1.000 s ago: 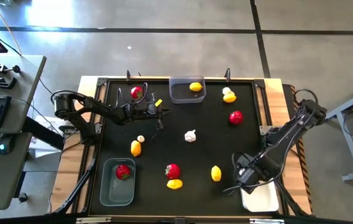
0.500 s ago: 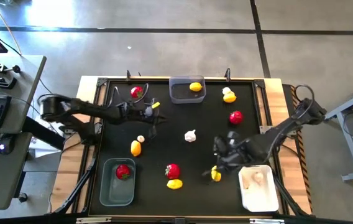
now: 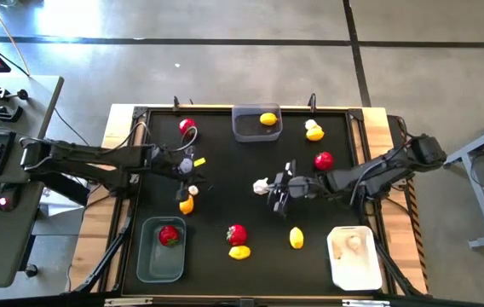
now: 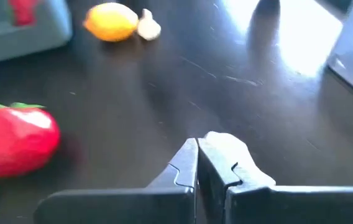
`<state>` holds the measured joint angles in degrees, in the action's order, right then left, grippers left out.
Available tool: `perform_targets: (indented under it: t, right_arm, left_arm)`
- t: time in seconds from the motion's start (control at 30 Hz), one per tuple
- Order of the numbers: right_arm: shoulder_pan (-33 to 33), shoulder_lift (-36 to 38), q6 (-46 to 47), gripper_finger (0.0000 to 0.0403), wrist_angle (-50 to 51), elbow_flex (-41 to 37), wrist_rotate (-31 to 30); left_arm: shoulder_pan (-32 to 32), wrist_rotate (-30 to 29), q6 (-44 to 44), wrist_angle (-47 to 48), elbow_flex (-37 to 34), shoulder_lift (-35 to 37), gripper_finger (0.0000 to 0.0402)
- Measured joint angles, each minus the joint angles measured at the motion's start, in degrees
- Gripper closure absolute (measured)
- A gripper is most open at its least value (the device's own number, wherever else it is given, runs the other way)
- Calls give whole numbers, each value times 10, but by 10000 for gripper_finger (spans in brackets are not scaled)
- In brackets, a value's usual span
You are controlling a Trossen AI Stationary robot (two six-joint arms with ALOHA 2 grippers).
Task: Sort produce into baskets
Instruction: Put the left lemon into the transparent bin
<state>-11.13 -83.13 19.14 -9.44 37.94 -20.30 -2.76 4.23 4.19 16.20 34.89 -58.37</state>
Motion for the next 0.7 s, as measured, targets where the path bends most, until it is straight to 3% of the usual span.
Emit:
perform_targets:
  t: [0.3, 0.6, 0.7]
  right_arm:
    - [29, 0, -25, 402, -1, -10, 0]
    - [30, 0, -36, 403, 0, -10, -1]
    - [30, 0, -56, 403, 1, -10, -1]
  left_arm:
    - [105, -5, -160, 243, 92, -8, 356]
    - [130, 18, -489, 342, 98, -77, 252]
    - [129, 36, -552, 361, 98, -108, 215]
